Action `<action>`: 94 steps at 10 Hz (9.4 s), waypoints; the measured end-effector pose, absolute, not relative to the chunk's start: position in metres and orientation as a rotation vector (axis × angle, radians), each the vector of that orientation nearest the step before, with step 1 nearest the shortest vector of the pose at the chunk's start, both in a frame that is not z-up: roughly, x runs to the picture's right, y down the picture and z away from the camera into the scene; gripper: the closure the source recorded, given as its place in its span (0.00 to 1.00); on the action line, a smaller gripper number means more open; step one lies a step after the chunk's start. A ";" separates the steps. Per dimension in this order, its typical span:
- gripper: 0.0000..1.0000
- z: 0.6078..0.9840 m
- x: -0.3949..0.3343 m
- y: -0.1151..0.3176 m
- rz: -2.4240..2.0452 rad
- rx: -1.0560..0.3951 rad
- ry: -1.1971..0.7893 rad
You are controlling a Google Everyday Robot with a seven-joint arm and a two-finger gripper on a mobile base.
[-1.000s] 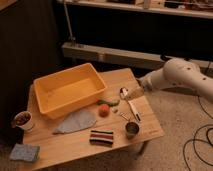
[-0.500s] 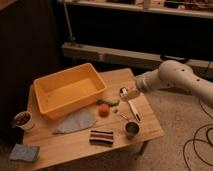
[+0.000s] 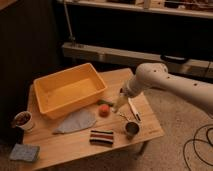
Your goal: Place fork in tray
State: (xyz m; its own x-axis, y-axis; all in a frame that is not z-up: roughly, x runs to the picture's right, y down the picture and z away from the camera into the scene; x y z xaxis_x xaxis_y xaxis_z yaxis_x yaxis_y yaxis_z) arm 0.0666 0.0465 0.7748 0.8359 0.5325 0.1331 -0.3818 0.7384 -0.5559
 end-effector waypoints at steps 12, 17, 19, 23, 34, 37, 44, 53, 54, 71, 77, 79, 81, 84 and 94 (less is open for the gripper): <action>0.20 0.827 0.081 0.120 0.657 -0.657 -0.041; 0.20 0.847 0.080 0.138 0.694 -0.547 0.022; 0.20 0.854 0.083 0.137 0.685 -0.545 0.016; 0.20 0.864 0.089 0.155 0.673 -0.683 -0.094; 0.82 0.876 0.093 0.166 0.705 -0.747 -0.054; 1.00 0.877 0.091 0.165 0.688 -0.760 -0.047; 1.00 0.839 0.105 0.124 0.752 -0.700 -0.132; 0.47 0.762 0.151 0.000 0.725 -0.490 -0.283; 0.35 0.765 0.146 0.008 0.695 -0.484 -0.294; 0.20 0.891 0.056 0.174 0.312 -0.607 -0.206; 0.20 0.894 0.057 0.177 0.300 -0.619 -0.194; 0.20 0.889 0.058 0.176 0.297 -0.623 -0.192; 0.20 0.885 0.060 0.175 0.298 -0.624 -0.191; 0.20 0.882 0.062 0.173 0.298 -0.625 -0.190; 0.20 0.897 0.102 0.172 0.349 -0.647 -0.123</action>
